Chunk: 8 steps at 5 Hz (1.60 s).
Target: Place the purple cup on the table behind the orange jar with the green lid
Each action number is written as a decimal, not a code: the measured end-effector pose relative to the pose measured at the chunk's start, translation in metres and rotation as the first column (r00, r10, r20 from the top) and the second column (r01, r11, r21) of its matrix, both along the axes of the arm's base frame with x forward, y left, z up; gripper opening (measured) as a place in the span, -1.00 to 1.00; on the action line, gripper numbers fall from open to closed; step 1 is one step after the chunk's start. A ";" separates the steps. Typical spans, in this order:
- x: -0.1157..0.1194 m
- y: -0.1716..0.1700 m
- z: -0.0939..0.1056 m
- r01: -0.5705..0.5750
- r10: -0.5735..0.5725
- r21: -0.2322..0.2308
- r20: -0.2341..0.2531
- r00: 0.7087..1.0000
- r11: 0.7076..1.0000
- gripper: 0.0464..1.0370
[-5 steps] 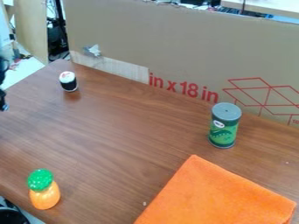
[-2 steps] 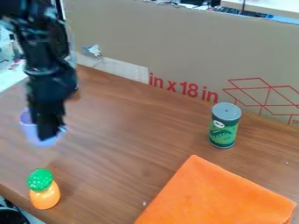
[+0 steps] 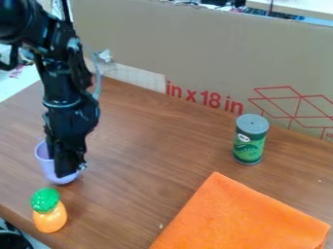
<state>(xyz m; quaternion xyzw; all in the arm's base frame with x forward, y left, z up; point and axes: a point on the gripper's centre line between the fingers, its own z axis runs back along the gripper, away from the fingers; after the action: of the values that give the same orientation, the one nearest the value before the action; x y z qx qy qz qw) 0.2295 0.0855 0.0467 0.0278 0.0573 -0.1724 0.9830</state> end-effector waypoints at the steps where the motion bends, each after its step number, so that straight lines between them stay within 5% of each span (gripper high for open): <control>1: 0.000 0.001 -0.005 -0.011 0.011 0.000 -0.018 1.000 1.000 -0.89; 2: -0.001 0.000 -0.002 -0.011 0.011 -0.011 -0.014 1.000 1.000 -0.84; 3: 0.001 0.006 0.017 -0.052 0.053 -0.031 0.023 0.998 0.998 -0.44; 4: 0.005 0.004 0.046 -0.068 0.074 -0.070 0.099 0.992 0.995 0.15; 5: 0.005 -0.002 0.058 -0.067 0.079 -0.103 0.113 0.990 0.992 0.76; 6: 0.004 -0.002 0.058 -0.068 0.079 -0.102 0.107 0.991 0.992 0.95; 8: -0.010 -0.038 0.081 0.039 -0.027 -0.074 0.160 0.987 0.996 0.93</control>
<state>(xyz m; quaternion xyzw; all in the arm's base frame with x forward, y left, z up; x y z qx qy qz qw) 0.2199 0.0471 0.1272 0.0045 -0.0282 -0.1879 0.9818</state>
